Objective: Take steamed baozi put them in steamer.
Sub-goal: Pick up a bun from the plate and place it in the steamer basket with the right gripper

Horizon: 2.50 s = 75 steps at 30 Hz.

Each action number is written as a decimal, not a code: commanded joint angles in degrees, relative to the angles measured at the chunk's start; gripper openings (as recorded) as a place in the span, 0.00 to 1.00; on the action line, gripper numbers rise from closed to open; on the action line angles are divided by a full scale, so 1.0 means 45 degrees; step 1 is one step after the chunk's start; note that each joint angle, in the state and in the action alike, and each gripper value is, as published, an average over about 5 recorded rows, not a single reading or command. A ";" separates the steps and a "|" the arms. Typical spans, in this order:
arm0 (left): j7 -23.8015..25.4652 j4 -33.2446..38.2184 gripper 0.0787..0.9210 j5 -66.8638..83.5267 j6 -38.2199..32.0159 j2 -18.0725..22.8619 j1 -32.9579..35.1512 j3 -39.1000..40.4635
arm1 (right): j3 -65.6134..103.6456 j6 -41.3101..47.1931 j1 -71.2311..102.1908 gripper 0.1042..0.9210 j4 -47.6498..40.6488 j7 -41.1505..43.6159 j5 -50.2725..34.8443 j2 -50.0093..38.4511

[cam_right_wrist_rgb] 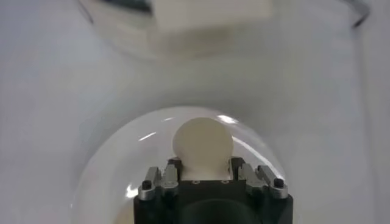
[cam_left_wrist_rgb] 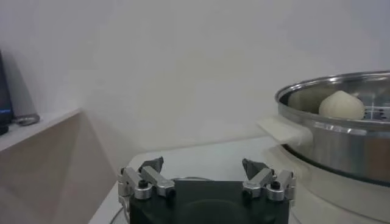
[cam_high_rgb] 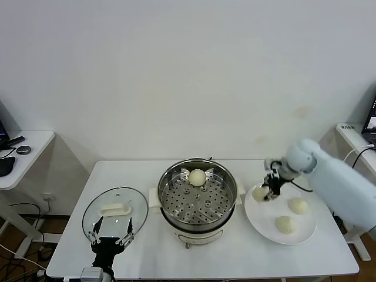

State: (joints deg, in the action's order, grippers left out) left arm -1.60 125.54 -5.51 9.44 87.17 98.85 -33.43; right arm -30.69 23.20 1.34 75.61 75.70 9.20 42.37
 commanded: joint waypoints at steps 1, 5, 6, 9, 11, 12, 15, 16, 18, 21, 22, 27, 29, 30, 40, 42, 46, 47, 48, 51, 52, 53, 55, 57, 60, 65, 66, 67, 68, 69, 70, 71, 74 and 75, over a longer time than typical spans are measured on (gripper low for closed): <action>-0.0081 0.0133 0.88 -0.0017 -0.0028 -0.0018 -0.0001 0.0049 | -0.5117 0.1401 -0.7155 0.47 0.1073 0.0460 -0.4750 0.0288; -0.0105 -0.0072 0.88 0.0020 -0.0007 -0.0039 -0.0064 0.0056 | -0.6547 0.2230 -0.9049 0.48 0.1257 0.0506 -0.6355 0.1575; -0.0117 -0.0133 0.88 0.0013 0.0001 -0.0051 -0.0081 0.0084 | -0.6723 0.2502 -0.9257 0.48 0.1283 0.0499 -0.6700 0.1952; -0.0144 -0.0175 0.88 -0.0012 0.0011 -0.0058 -0.0062 0.0222 | -0.6993 0.3306 -0.9273 0.47 0.1171 0.0371 -0.7533 0.3281; -0.0165 -0.0134 0.88 -0.0023 0.0005 -0.0035 -0.0016 0.0306 | -0.7053 0.3664 -0.8977 0.47 0.0870 0.0226 -0.7733 0.4259; -0.0173 -0.0109 0.88 -0.0021 0.0003 -0.0026 0.0008 0.0335 | -0.7060 0.3821 -0.8782 0.47 0.0661 0.0153 -0.7769 0.4752; -0.0190 -0.0006 0.88 0.0005 0.0000 -0.0014 0.0093 0.0350 | -0.7113 0.4071 -0.8165 0.47 -0.0090 -0.0081 -0.7719 0.6086; -0.0192 0.0041 0.88 0.0027 0.0000 -0.0022 0.0121 0.0333 | -0.7171 0.4096 -0.7981 0.47 -0.0327 -0.0143 -0.7652 0.6449; -0.0197 0.0129 0.88 0.0086 -0.0002 -0.0043 0.0163 0.0283 | -0.7337 0.4097 -0.7642 0.47 -0.0742 -0.0247 -0.7435 0.7004; -0.0203 0.0222 0.88 0.0183 -0.0001 -0.0073 0.0175 0.0220 | -0.7588 0.4103 -0.7145 0.46 -0.1162 -0.0405 -0.7079 0.7537; -0.0204 0.0247 0.88 0.0211 0.0000 -0.0078 0.0172 0.0211 | -0.7661 0.4106 -0.6961 0.46 -0.1253 -0.0488 -0.6945 0.7683; -0.0194 0.0372 0.88 0.0317 0.0007 -0.0090 0.0146 0.0225 | -0.7775 0.4117 -0.6037 0.46 -0.1714 -0.0896 -0.6121 0.8185; -0.0189 0.0393 0.88 0.0351 0.0008 -0.0089 0.0131 0.0229 | -0.7740 0.4115 -0.5732 0.46 -0.1967 -0.0975 -0.5744 0.8326; -0.0188 0.0392 0.88 0.0371 0.0008 -0.0087 0.0121 0.0224 | -0.7737 0.4113 -0.5617 0.47 -0.2064 -0.1000 -0.5591 0.8367; -0.0146 0.0188 0.88 0.0496 0.0030 -0.0092 -0.0184 0.0184 | -0.7688 0.4105 -0.4921 0.47 -0.2157 -0.1072 -0.4588 0.8310; -0.0134 0.0151 0.88 0.0516 0.0045 -0.0095 -0.0248 0.0180 | -0.7583 0.4105 -0.4795 0.47 -0.2324 -0.1106 -0.4448 0.8390; -0.0118 0.0049 0.88 0.0538 0.0057 -0.0107 -0.0313 0.0186 | -0.7368 0.4101 -0.4582 0.47 -0.2748 -0.1149 -0.4220 0.8634; -0.0116 0.0025 0.88 0.0544 0.0057 -0.0112 -0.0321 0.0184 | -0.7321 0.4101 -0.4542 0.46 -0.2824 -0.1152 -0.4182 0.8680; -0.0116 0.0004 0.88 0.0551 0.0057 -0.0118 -0.0326 0.0182 | -0.7288 0.4101 -0.4507 0.46 -0.2870 -0.1157 -0.4158 0.8711; -0.0113 -0.0036 0.88 0.0570 0.0060 -0.0145 -0.0343 0.0176 | -0.7232 0.4103 -0.4465 0.47 -0.2814 -0.1187 -0.4163 0.8699; -0.0110 -0.0041 0.88 0.0575 0.0061 -0.0153 -0.0350 0.0175 | -0.7218 0.4103 -0.4467 0.48 -0.2752 -0.1210 -0.4172 0.8669; -0.0108 -0.0048 0.88 0.0580 0.0065 -0.0159 -0.0362 0.0174 | -0.7198 0.4105 -0.4479 0.50 -0.2687 -0.1234 -0.4188 0.8629; -0.0104 -0.0059 0.88 0.0587 0.0072 -0.0160 -0.0385 0.0174 | -0.7153 0.4108 -0.4522 0.56 -0.2574 -0.1301 -0.4208 0.8537; -0.0108 -0.0064 0.88 0.0590 0.0077 -0.0152 -0.0396 0.0172 | -0.7116 0.4108 -0.4603 0.62 -0.2462 -0.1335 -0.4232 0.8410; -0.0119 -0.0042 0.88 0.0587 0.0081 -0.0135 -0.0393 0.0167 | -0.7066 0.4109 -0.4748 0.72 -0.2191 -0.1359 -0.4239 0.8132; -0.0084 0.0041 0.88 0.0555 0.0124 -0.0117 -0.0410 0.0168 | -0.6458 0.4113 -0.5049 0.86 -0.1312 -0.1352 -0.4307 0.7231; -0.0072 0.0053 0.88 0.0544 0.0135 -0.0117 -0.0418 0.0171 | -0.6344 0.4113 -0.5180 0.87 -0.1028 -0.1344 -0.4361 0.6954; -0.0060 0.0060 0.88 0.0530 0.0146 -0.0116 -0.0428 0.0176 | -0.6243 0.4114 -0.5344 0.88 -0.0660 -0.1340 -0.4443 0.6589; -0.0050 0.0066 0.88 0.0519 0.0155 -0.0113 -0.0437 0.0180 | -0.6156 0.4114 -0.5526 0.88 -0.0294 -0.1337 -0.4538 0.6196; -0.0040 0.0072 0.88 0.0511 0.0164 -0.0109 -0.0440 0.0186 | -0.6047 0.4115 -0.5753 0.88 0.0089 -0.1336 -0.4665 0.5691; -0.0031 0.0080 0.88 0.0503 0.0172 -0.0101 -0.0436 0.0192 | -0.5939 0.4115 -0.5968 0.88 0.0444 -0.1337 -0.4799 0.5203; -0.0022 0.0088 0.88 0.0498 0.0179 -0.0088 -0.0429 0.0198 | -0.5808 0.4115 -0.6189 0.88 0.0789 -0.1340 -0.4949 0.4601; -0.0010 0.0121 0.88 0.0482 0.0194 -0.0022 -0.0374 0.0201 | -0.5270 0.4115 -0.6545 0.88 0.1552 -0.1383 -0.5286 0.2722; -0.0013 0.0134 0.88 0.0477 0.0195 -0.0008 -0.0345 0.0199 | -0.5070 0.4115 -0.6541 0.88 0.1755 -0.1412 -0.5361 0.2109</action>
State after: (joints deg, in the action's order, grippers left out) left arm -1.68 125.96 -3.27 10.27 86.89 97.01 -32.54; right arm -58.25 41.67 -24.10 73.98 69.61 -12.45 68.99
